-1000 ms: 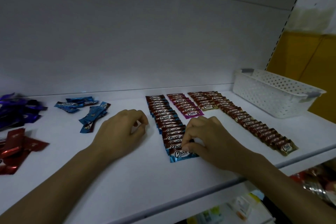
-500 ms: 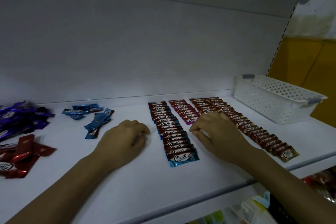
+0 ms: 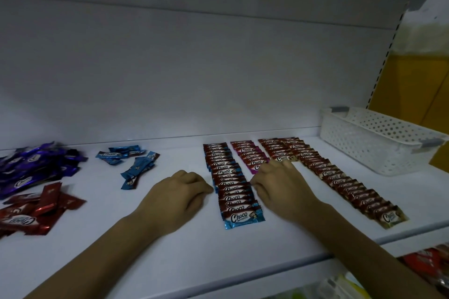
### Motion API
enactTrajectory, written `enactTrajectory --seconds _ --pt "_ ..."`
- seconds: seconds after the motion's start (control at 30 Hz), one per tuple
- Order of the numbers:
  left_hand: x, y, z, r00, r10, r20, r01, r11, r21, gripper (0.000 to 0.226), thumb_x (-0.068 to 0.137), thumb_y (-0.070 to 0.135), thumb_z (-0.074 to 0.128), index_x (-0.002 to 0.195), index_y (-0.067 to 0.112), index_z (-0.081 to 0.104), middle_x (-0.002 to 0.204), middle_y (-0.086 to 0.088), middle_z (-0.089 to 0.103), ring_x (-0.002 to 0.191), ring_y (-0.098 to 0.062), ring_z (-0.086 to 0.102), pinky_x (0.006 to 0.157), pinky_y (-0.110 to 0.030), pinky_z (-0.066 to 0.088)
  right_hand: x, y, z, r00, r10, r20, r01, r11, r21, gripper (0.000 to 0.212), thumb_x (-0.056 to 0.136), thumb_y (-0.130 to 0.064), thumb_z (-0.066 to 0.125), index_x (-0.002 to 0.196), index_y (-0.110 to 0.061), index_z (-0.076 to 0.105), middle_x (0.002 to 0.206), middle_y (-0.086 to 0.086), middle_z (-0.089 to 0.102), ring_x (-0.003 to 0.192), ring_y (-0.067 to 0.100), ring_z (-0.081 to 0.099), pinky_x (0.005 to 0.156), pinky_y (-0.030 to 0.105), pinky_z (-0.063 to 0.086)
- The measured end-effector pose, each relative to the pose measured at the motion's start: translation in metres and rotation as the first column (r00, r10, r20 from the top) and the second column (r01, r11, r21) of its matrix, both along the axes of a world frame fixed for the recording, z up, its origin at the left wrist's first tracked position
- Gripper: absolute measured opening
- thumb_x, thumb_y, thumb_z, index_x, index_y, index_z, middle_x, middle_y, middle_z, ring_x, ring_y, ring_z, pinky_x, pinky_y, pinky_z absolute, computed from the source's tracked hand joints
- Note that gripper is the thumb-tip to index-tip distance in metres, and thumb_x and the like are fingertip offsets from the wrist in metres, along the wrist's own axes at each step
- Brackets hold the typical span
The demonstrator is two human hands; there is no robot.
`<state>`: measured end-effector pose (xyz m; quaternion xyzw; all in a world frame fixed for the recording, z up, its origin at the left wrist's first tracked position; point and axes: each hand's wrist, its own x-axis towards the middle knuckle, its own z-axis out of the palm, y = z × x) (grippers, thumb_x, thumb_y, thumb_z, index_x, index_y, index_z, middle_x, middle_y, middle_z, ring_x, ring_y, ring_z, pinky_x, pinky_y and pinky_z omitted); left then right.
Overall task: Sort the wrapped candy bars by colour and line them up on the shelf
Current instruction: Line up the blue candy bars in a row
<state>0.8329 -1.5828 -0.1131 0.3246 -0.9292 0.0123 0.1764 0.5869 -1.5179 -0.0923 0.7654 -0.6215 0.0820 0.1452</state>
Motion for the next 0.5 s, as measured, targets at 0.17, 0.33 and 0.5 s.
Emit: enactTrajectory --seconds 0.17,0.33,0.5 --pt "-0.001 -0.001 -0.001 1.0 0.001 -0.005 -0.001 1.0 -0.007 0.035 0.099 0.031 0.041 0.131 0.034 0.054 0.131 0.015 0.054 0.115 -0.006 0.047 0.088 -0.024 0.045 -0.001 -0.002 0.0 1.0 0.0 0.02 0.0 1.0 -0.006 0.034 0.1 -0.033 0.035 0.119 -0.029 0.063 0.115 -0.009 0.061 0.108 0.011 0.049 0.095 0.029 0.028" --pt "0.001 -0.002 -0.002 1.0 0.016 0.005 -0.016 1.0 -0.013 0.036 0.099 0.032 0.04 0.132 0.036 0.053 0.131 0.016 0.053 0.116 -0.006 0.046 0.088 -0.025 0.046 -0.001 -0.004 -0.001 1.0 -0.006 0.001 0.006 1.0 -0.015 0.034 0.1 -0.033 0.034 0.117 -0.03 0.063 0.113 -0.009 0.062 0.107 0.011 0.05 0.095 0.03 0.03" --pt "0.004 -0.005 0.003 0.989 0.147 -0.013 -0.148 0.985 -0.087 0.038 0.097 0.037 0.04 0.133 0.031 0.052 0.13 0.012 0.056 0.114 -0.01 0.049 0.089 -0.027 0.043 0.007 -0.01 0.009 0.999 0.004 0.042 -0.002 0.999 -0.05 0.032 0.099 -0.035 0.038 0.114 -0.029 0.064 0.112 -0.009 0.063 0.104 0.011 0.051 0.093 0.029 0.03"
